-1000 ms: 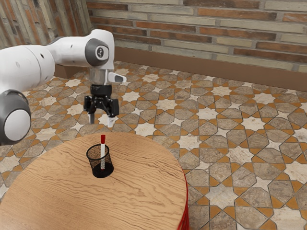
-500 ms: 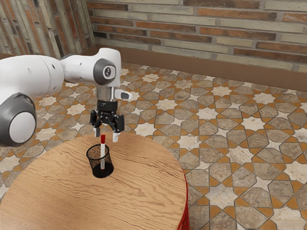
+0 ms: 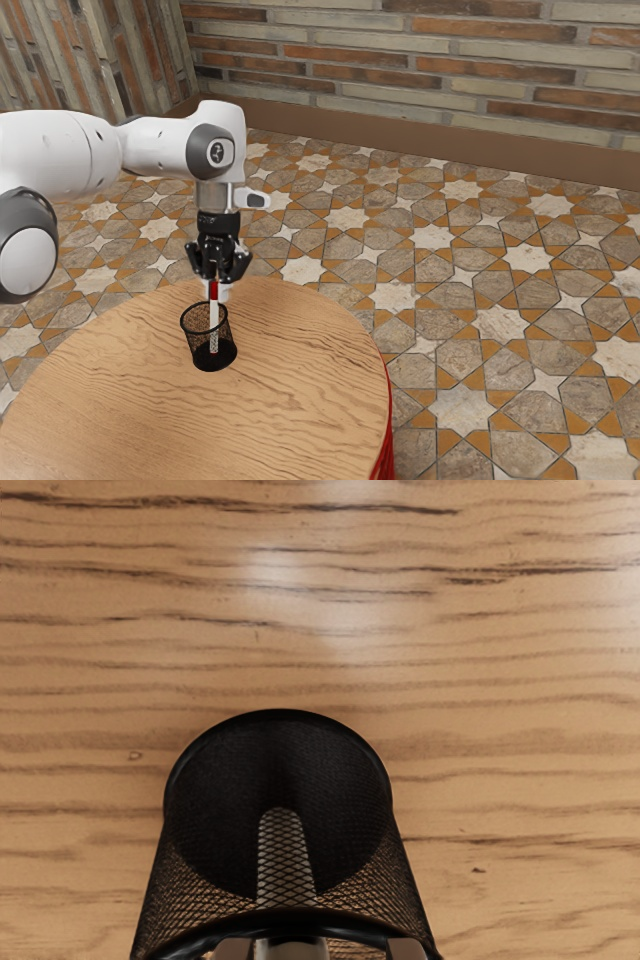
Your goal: Take the marker out of the pen holder and place it to the left of the pen holder.
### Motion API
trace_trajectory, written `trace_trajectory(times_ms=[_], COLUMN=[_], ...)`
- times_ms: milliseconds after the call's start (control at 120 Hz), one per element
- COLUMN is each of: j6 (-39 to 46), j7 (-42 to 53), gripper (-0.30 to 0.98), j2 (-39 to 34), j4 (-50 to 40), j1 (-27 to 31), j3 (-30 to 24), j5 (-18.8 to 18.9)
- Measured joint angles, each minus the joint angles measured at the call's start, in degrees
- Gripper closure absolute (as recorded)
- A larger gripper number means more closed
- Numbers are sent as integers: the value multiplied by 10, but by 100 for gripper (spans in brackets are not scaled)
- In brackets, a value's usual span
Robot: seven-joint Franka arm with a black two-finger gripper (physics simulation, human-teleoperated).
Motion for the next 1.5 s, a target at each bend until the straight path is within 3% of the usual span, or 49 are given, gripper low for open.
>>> trace_trajectory(times_ms=[125,292,475,675,883,1283,1500], j6=[-2,-40,-112,-174,-202,-183,-174], j7=[-8,-17,-24,-27,-29,-11,-1], gripper=[71,75,77,78,78,77,35], j2=[-18,-113,-164,-76,57,117,119], j4=[-6,-23,-14,24,82,94,95], j1=[0,0,1,3,3,6,6], j3=[-1,-2,11,66,90,92,92], j5=[2,18,67,114,128,130,123])
